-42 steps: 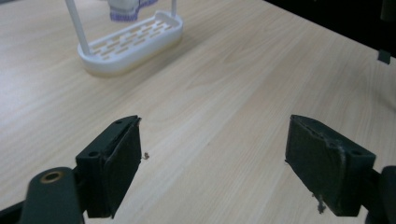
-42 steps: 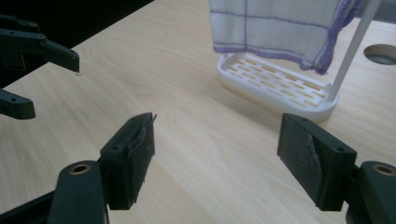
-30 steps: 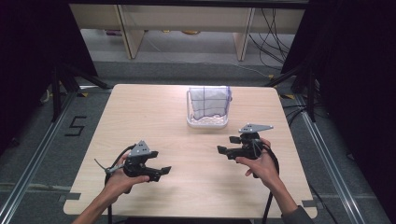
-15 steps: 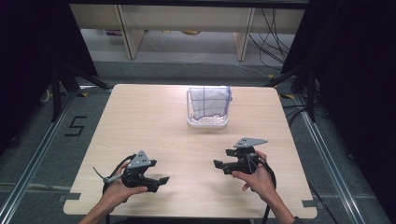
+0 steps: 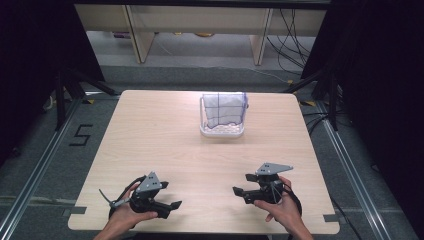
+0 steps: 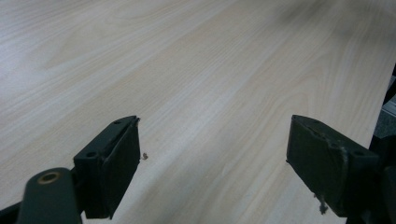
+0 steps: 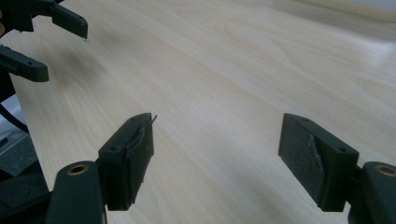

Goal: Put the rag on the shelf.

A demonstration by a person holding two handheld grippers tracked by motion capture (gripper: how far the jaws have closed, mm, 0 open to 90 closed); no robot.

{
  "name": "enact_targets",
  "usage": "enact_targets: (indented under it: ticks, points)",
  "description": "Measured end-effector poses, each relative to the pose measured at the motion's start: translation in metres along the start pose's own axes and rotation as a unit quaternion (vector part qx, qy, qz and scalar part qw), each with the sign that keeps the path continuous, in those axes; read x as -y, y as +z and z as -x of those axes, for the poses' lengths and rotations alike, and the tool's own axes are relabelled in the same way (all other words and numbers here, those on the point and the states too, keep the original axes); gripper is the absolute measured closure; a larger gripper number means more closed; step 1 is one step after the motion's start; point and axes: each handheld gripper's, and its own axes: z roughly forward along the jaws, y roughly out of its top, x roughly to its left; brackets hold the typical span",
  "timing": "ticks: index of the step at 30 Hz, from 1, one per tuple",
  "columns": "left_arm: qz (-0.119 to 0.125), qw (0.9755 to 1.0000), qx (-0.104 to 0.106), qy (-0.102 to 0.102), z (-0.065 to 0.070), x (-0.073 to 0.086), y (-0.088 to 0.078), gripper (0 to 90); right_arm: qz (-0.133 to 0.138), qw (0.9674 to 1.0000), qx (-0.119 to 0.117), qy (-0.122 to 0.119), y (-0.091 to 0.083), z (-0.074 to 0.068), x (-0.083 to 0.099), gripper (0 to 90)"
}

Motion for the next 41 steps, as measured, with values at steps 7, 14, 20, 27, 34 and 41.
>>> enact_targets:
  ticks: [7, 14, 20, 27, 34, 41]
  points:
    - [-0.004, 0.9999, 0.009, 0.006, 0.009, 0.006, -0.002, 16.8, -0.020, 0.9998, -0.002, 0.000, -0.002, -0.007, 0.013, 25.5]
    - [-0.003, 0.9998, 0.014, 0.010, 0.021, 0.011, -0.005, 16.8, -0.026, 0.9996, 0.001, -0.013, -0.005, -0.011, 0.025, 24.1]
    - [-0.022, 0.9991, 0.014, 0.032, 0.030, 0.017, -0.003, 16.9, -0.056, 0.9981, 0.010, -0.022, -0.007, -0.019, 0.038, 19.6]
    - [-0.041, 0.9971, 0.013, 0.064, 0.035, 0.020, 0.001, 16.8, -0.064, 0.9970, 0.015, -0.042, -0.007, -0.027, 0.044, 17.1]
    - [-0.036, 0.9980, 0.007, 0.051, 0.033, 0.020, 0.001, 16.8, -0.066, 0.9967, 0.019, -0.045, -0.006, -0.028, 0.045, 17.0]
    - [-0.042, 0.9971, 0.007, 0.064, 0.029, 0.019, 0.000, 16.8, -0.066, 0.9966, 0.020, -0.046, -0.005, -0.028, 0.044, 17.1]
